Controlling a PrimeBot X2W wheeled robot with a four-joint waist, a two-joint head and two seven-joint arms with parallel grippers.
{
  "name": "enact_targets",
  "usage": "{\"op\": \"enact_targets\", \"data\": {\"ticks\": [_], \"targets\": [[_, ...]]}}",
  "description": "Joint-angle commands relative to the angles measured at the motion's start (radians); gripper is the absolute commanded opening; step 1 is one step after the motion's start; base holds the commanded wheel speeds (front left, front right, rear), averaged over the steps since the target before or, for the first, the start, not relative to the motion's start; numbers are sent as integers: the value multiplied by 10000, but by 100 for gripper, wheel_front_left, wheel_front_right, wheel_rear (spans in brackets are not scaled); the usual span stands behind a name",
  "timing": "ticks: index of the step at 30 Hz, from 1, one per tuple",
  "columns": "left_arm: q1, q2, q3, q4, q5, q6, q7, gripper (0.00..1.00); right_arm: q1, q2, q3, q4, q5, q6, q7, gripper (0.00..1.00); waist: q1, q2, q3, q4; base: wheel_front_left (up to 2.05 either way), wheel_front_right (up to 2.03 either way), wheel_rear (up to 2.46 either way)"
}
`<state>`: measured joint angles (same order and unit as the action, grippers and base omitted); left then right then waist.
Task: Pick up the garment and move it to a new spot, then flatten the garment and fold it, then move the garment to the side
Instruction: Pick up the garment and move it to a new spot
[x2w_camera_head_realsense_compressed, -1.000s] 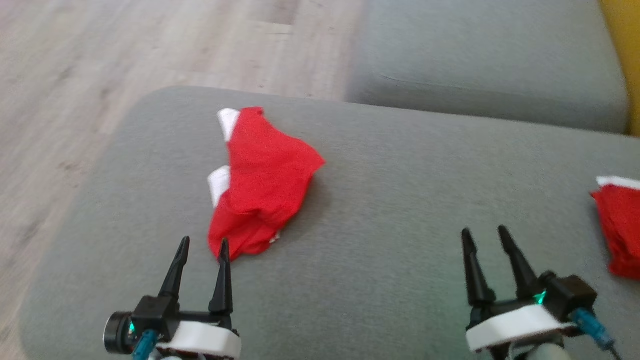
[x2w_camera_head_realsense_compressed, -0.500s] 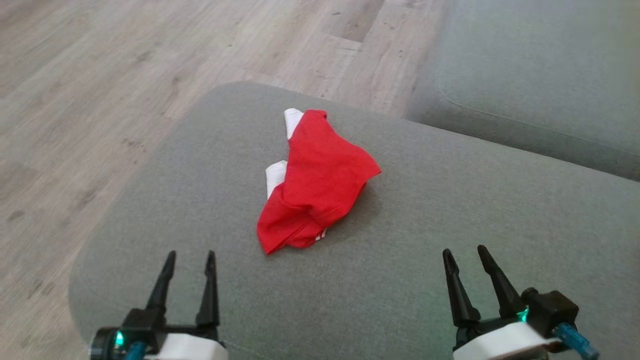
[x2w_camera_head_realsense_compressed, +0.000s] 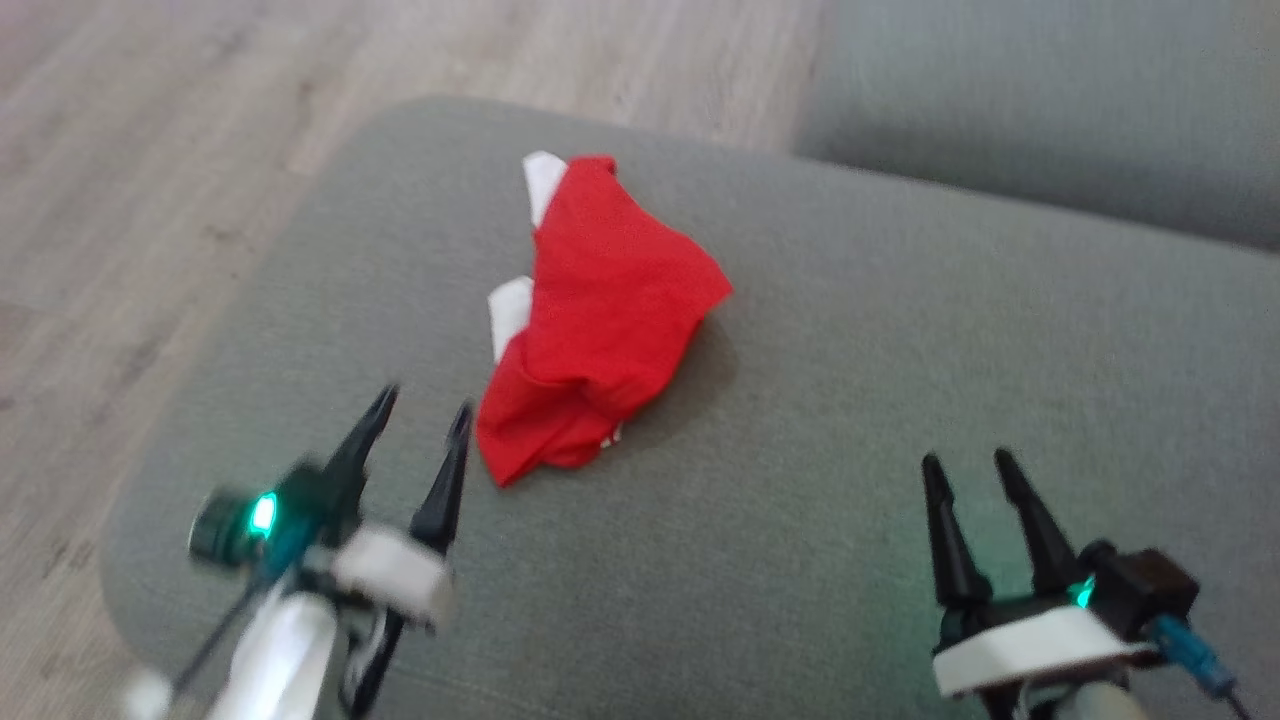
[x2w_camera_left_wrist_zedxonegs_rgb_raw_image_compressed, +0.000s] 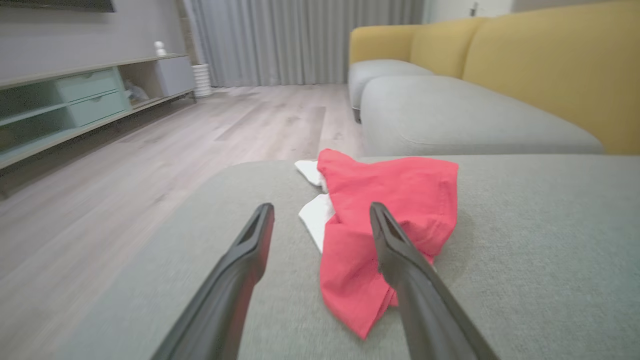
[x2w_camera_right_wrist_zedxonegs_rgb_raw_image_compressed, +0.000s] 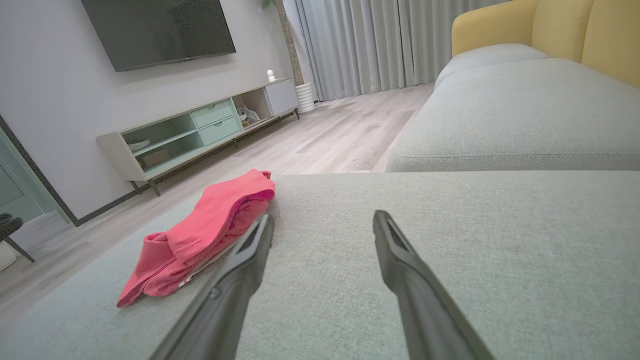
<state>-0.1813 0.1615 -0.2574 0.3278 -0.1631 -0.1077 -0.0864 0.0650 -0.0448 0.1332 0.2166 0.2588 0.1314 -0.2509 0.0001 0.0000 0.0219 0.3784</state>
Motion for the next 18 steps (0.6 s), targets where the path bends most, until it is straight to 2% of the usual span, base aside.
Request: {"op": "enact_targets", "data": {"ticks": [1, 5, 14, 18], "targets": [[-927, 288, 51, -162, 27, -102, 322, 100, -615, -55, 126, -396, -120, -7, -108, 100, -1, 0, 525, -412, 0, 0, 0], [-1921, 610, -714, 245, -244, -208, 1273, 100, -855, -55, 9, -428, -269, -7, -109, 100, -1, 0, 913, -680, 0, 0, 0], [-4410, 1646, -3974, 1175, -2039, -228, 2759, 100, -1401, -55, -100, -446, -417, -7, -109, 100, -1, 0, 1823, -1416, 0, 0, 0], [-4871, 1852, -4573, 1778, -2420, -228, 2984, 100, -1558, -55, -84, -472, -418, -7, -109, 100, -1, 0, 2050, -1645, 0, 0, 0]]}}
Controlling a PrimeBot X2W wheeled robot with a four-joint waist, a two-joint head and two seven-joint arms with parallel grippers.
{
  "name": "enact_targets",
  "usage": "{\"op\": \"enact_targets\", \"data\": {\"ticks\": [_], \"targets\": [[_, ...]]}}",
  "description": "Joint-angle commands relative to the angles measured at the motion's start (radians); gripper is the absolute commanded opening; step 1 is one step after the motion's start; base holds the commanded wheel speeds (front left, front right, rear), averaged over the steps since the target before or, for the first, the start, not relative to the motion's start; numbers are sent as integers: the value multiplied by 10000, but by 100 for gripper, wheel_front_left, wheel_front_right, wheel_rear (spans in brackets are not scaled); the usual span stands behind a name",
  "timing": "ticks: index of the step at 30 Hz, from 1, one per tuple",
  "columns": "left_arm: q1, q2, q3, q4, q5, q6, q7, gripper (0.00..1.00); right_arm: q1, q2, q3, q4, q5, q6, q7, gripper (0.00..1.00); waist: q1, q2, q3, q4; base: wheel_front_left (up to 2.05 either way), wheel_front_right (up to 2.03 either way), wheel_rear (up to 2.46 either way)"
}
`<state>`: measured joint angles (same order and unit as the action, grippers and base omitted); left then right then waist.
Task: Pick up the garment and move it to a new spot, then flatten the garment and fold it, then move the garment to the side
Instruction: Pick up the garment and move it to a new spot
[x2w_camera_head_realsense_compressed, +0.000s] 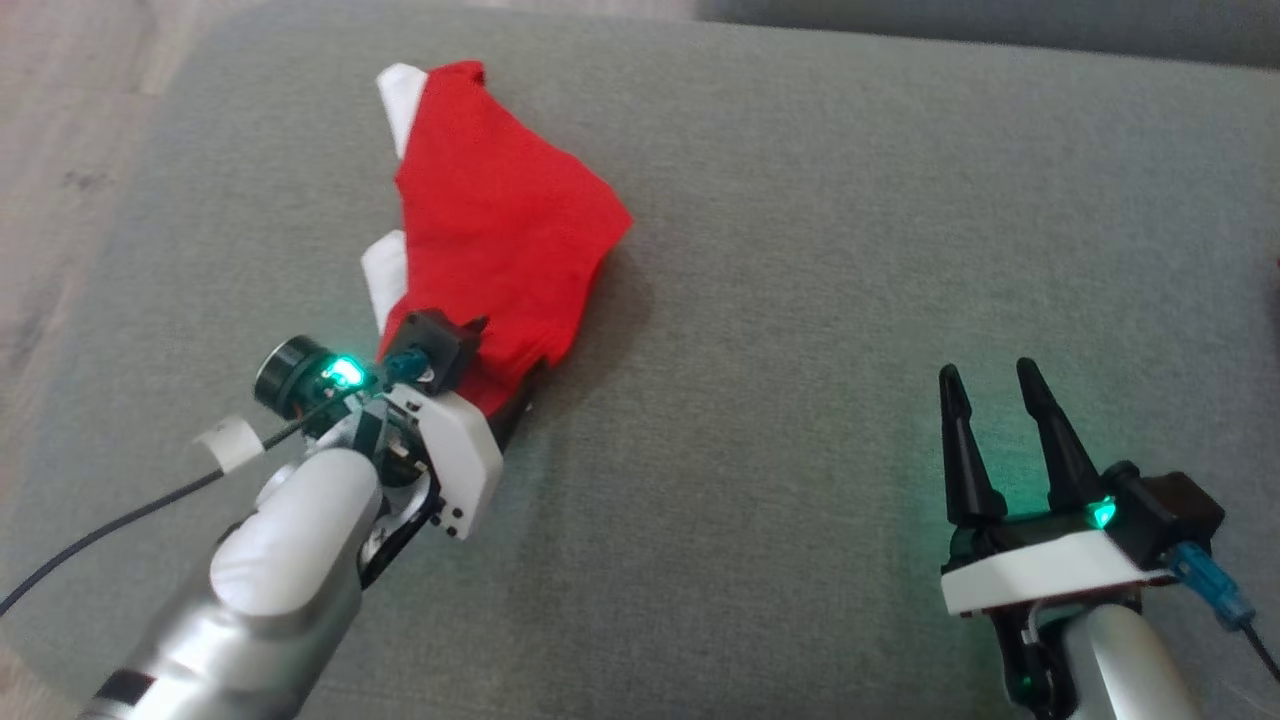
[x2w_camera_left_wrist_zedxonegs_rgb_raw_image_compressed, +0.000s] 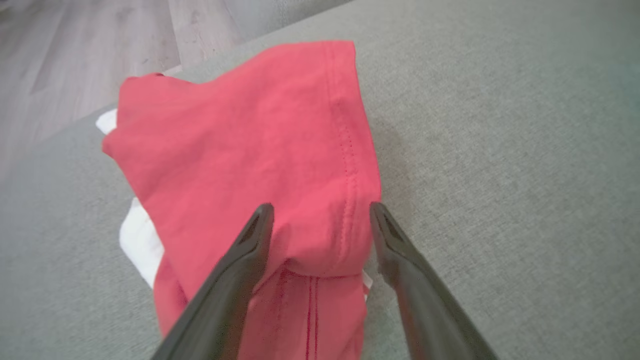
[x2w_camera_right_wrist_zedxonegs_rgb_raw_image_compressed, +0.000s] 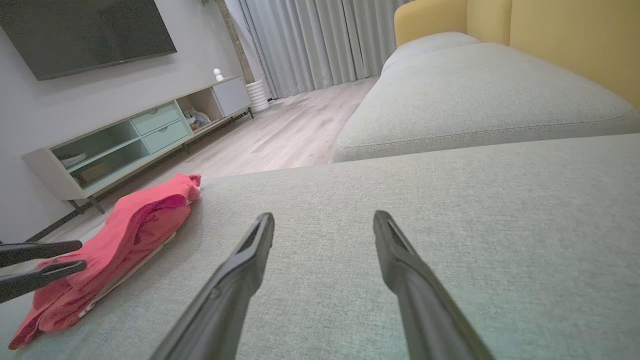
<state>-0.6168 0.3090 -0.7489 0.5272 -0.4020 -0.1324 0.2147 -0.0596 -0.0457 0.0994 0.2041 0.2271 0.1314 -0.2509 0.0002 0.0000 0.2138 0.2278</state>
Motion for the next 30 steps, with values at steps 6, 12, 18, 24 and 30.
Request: {"op": "enact_targets", "data": {"ticks": [6, 12, 18, 24, 30], "targets": [[-844, 308, 128, 766, -220, 19, -10, 100, -415, -45, 233, -331, -122, -7, -109, 100, -2, 0, 287, -347, 0, 0, 0], [-1105, 239, 109, 1122, -334, 35, -617, 0, -423, -45, 216, -262, -100, -7, -109, 100, -2, 0, 187, -419, 0, 0, 0], [-1357, 318, 708, 751, -569, 262, -2005, 0, -314, -45, 260, -110, -36, -7, -109, 100, -2, 0, -313, -447, 0, 0, 0], [-1297, 708, 1217, -290, -742, 611, -2683, 0, -120, -45, 356, 36, 119, -7, -109, 100, -2, 0, -1002, -597, 0, 0, 0], [-1204, 1124, 1273, -1709, -605, 905, -2536, 0, -68, -45, 433, -29, 304, -7, -109, 100, -2, 0, -1291, -1035, 0, 0, 0]]}}
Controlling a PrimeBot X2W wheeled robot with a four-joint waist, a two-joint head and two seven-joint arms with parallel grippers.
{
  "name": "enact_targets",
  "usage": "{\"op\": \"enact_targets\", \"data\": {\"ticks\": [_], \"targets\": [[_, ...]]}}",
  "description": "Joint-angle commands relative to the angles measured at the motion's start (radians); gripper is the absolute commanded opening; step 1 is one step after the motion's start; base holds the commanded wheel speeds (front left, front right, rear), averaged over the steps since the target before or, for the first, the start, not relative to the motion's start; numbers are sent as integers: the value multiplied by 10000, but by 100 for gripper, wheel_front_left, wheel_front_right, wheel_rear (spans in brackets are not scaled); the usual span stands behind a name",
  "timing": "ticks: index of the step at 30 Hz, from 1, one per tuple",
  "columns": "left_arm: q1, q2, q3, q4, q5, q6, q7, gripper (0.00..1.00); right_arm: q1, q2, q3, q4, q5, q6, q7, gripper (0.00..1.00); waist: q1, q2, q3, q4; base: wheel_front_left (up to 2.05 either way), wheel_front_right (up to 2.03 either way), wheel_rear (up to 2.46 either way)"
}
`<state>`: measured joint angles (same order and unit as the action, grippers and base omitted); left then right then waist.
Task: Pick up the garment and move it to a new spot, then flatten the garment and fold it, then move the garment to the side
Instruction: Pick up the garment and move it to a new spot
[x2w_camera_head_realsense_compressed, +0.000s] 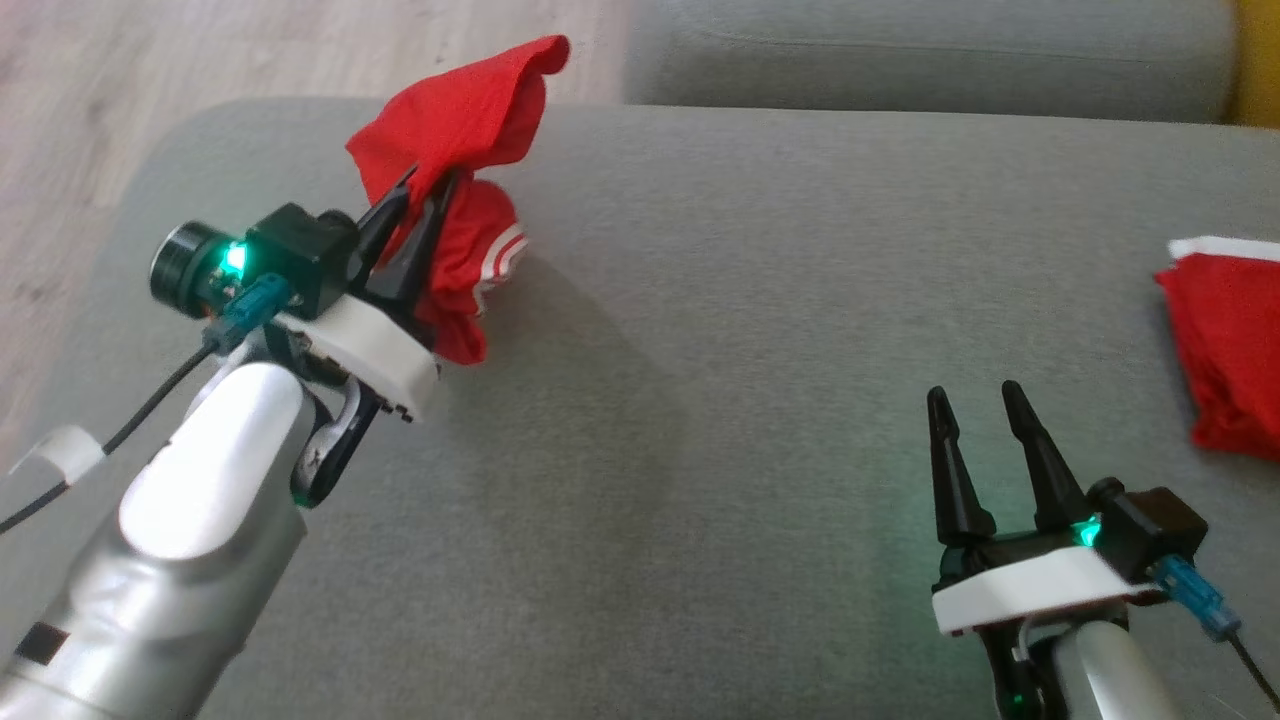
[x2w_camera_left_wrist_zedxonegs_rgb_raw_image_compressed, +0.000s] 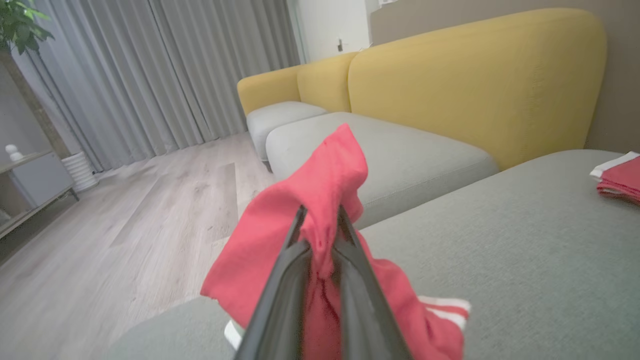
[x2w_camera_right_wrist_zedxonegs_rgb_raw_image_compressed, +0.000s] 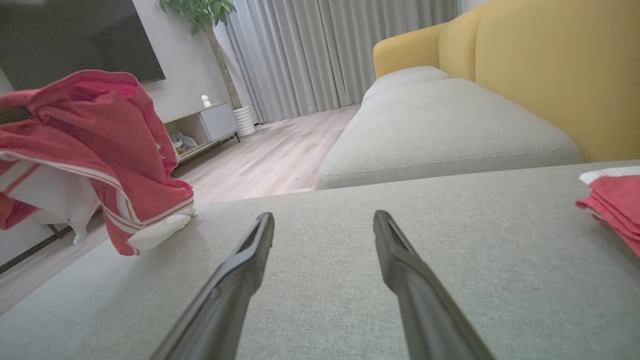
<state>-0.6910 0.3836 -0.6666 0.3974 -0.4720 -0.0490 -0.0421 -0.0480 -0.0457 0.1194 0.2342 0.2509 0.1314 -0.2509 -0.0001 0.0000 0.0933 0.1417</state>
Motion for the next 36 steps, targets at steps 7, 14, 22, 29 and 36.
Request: {"op": "enact_targets", "data": {"ticks": [7, 14, 22, 29, 36], "targets": [[-663, 744, 129, -1508, 525, 140, 624, 0, -284, -45, 336, -456, 271, -7, -109, 100, 1, 0, 37, -889, 0, 0, 0], [-1316, 642, -585, -1904, 1143, -152, 1040, 0, -634, -45, 607, -629, 545, -7, -109, 100, 1, 0, 528, -2049, 0, 0, 0], [-2374, -602, -1524, -886, 1986, -367, -74, 100, -1045, -45, 999, -800, 800, -7, -109, 100, 1, 0, 1152, -3280, 0, 0, 0], [-2338, -1290, -1106, 433, 1599, 80, -1403, 100, -1018, -45, 873, -851, 826, -7, -109, 100, 1, 0, 1176, -3363, 0, 0, 0], [-1340, -555, 59, 566, 771, 717, -1958, 100, -667, -45, 433, -794, 507, -7, -109, 100, 1, 0, 694, -2317, 0, 0, 0]]}}
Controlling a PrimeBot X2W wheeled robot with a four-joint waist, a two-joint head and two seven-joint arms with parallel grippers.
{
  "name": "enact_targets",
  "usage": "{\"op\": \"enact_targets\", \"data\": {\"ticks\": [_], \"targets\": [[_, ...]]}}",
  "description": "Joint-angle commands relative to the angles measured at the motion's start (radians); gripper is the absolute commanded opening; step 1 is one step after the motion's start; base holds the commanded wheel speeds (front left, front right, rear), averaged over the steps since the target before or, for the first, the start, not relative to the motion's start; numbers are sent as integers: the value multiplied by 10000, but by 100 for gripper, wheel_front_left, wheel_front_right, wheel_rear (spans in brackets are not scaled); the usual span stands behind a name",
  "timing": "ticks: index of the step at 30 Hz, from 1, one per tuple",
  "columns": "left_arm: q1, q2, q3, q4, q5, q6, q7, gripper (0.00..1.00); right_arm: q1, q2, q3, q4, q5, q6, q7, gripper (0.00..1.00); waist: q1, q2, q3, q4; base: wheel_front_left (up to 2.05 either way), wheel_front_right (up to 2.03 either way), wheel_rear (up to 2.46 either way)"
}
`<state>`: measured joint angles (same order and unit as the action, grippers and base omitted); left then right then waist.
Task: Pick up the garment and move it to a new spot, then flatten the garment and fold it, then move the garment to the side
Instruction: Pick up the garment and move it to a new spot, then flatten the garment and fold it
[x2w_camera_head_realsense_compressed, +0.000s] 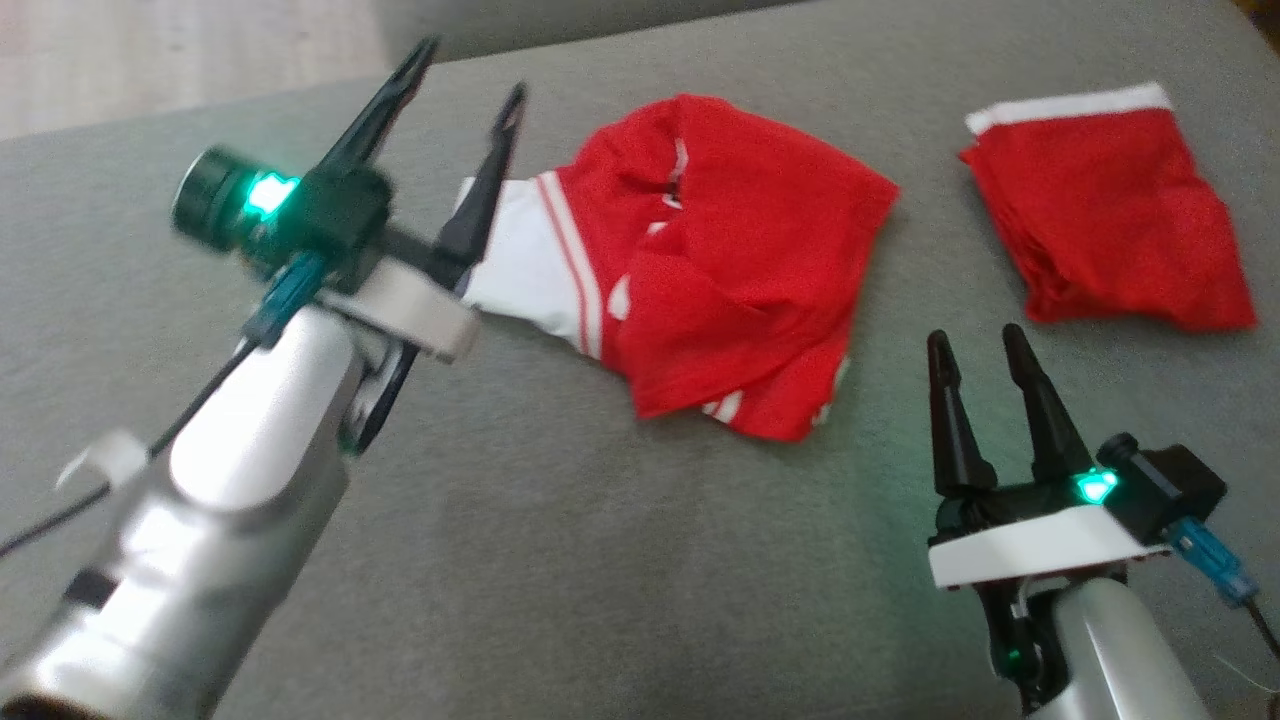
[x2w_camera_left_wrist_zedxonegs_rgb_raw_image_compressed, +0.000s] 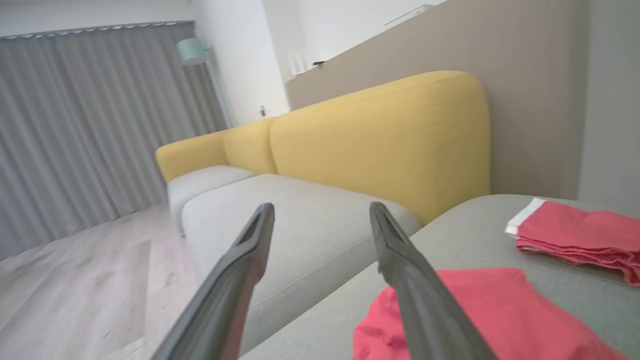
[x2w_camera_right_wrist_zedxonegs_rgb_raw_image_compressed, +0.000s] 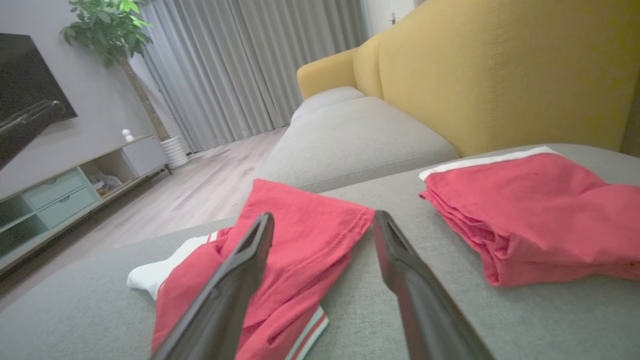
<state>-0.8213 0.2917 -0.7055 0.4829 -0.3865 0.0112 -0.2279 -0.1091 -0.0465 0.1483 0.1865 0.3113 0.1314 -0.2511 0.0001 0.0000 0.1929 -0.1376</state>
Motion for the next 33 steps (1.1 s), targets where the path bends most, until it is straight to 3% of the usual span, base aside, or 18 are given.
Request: {"op": "enact_targets", "data": {"ticks": [1, 11, 18, 27, 33], "targets": [[206, 465, 577, -369, -184, 202, -145, 100, 0, -37, 76, -300, -165, -7, -107, 100, -1, 0, -399, 649, 0, 0, 0], [3187, 899, 1360, -1591, -890, 1066, -320, 100, 495, -37, -471, -113, -637, -7, -107, 100, -1, 0, -1365, 2047, 0, 0, 0], [5713, 425, 2010, -2973, -1070, 1712, -335, 100, 908, -37, -466, 44, -677, -7, -107, 100, -1, 0, -1677, 2504, 0, 0, 0], [6434, -190, 2486, -3414, -511, 1473, -337, 100, 816, -37, -275, 216, -1018, -7, -103, 100, -1, 0, -1356, 2865, 0, 0, 0], [6225, -482, 2674, -3234, -257, 1180, -338, 100, 15, -37, 471, 905, -2684, -7, 497, 100, -1, 0, -944, 3156, 0, 0, 0]]}}
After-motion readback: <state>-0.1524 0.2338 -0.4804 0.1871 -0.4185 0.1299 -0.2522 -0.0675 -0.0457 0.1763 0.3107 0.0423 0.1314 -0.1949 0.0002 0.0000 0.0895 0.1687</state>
